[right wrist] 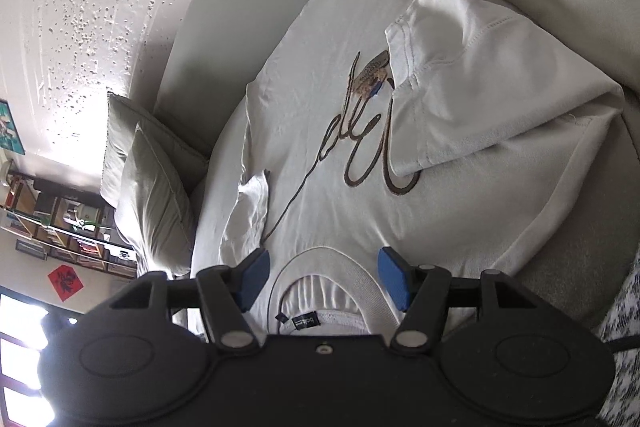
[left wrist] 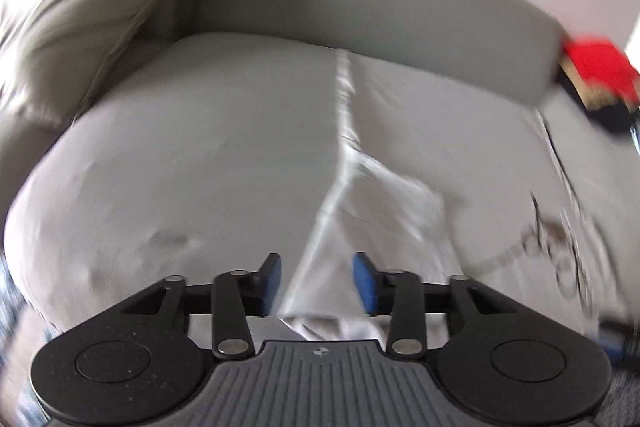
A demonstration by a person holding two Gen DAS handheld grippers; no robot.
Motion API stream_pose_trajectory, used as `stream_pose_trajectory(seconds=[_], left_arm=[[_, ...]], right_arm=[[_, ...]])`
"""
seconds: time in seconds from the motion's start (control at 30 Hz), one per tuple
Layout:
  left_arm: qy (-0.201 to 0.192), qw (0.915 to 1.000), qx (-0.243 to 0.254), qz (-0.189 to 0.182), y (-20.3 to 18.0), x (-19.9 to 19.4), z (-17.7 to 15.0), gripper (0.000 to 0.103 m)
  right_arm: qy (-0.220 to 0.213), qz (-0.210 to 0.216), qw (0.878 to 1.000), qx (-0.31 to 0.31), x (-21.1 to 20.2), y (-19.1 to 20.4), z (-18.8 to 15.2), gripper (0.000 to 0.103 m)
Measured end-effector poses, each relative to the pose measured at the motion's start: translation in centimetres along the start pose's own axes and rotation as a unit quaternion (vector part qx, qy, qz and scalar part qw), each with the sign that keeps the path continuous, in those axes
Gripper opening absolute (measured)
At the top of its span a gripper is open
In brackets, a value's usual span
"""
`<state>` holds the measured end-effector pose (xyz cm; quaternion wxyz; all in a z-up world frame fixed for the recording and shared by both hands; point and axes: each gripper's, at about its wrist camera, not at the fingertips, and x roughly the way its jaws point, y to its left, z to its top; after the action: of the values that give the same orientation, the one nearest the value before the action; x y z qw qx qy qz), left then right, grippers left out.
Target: Fold clothes
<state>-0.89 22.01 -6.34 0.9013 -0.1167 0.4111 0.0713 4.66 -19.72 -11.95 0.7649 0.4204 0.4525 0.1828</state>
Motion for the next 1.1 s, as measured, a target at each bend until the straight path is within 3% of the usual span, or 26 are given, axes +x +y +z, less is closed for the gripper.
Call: stream_pose_trajectory(seconds=[0.13,0.2,0.33,0.43,0.53,0.7,0.8,0.93,1.03,1.1], left_arm=[[-0.014,0.9980,0.056,0.027,-2.2,2.8,1.4,0.016],[-0.012,0.9956,0.091,0.022,-3.7,4.6,2.2,0.015],[0.039,0.9928,0.109,0.033,-4.8,9.1,3.3,0.016],[0.079,0.9887,0.110,0.064,-4.3,10.8,3.2,0.028],[0.094,0.9854,0.125,0.068,-3.2,8.8,2.4,0.036],[0.108,0.9702,0.199,0.087,-1.8,4.3,-1.0,0.036],[0.121,0.9614,0.218,0.117,-1.4,3.2,-2.6,0.037],[0.072,0.9746,0.181,0.111,-1.3,0.3,-2.4,0.033],[0.020,0.9819,0.170,0.080,-3.1,-1.0,-2.2,0.033],[-0.005,0.9828,0.170,0.072,-4.6,-0.7,-1.9,0.034]], right_arm=[[-0.003,-0.023,0.999,-0.030,0.2,0.8,-0.3,0.053],[-0.003,-0.029,0.999,-0.036,0.3,1.0,-0.4,0.053],[-0.003,-0.033,0.999,-0.035,0.2,1.1,-0.4,0.054],[-0.002,-0.032,0.999,-0.034,0.1,1.0,-0.5,0.054],[0.001,-0.029,0.999,-0.032,0.0,0.9,-0.5,0.054],[0.003,-0.029,0.999,-0.035,0.2,0.8,-0.4,0.055],[0.004,-0.032,0.998,-0.045,0.2,1.1,-0.4,0.056],[-0.002,-0.040,0.997,-0.060,-0.6,1.9,-0.4,0.056],[-0.040,-0.031,0.996,-0.076,-2.7,2.5,0.1,0.056],[-0.090,-0.063,0.990,-0.088,-4.1,2.8,1.0,0.049]])
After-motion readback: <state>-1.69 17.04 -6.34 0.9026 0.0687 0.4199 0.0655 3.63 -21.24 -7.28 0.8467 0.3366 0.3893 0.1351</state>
